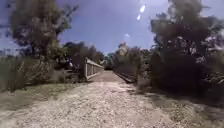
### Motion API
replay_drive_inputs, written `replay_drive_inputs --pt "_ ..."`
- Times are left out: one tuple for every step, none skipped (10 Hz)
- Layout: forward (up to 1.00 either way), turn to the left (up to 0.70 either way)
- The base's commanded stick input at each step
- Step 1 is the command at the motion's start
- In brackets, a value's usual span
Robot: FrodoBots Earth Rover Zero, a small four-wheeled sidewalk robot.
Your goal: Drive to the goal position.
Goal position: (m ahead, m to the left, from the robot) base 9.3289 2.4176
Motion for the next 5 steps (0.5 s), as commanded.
replay_drive_inputs --pt "0.7 0.0" --pt "0.7 0.0" --pt "0.7 0.0" --pt "0.7 0.0" --pt "0.7 0.0"
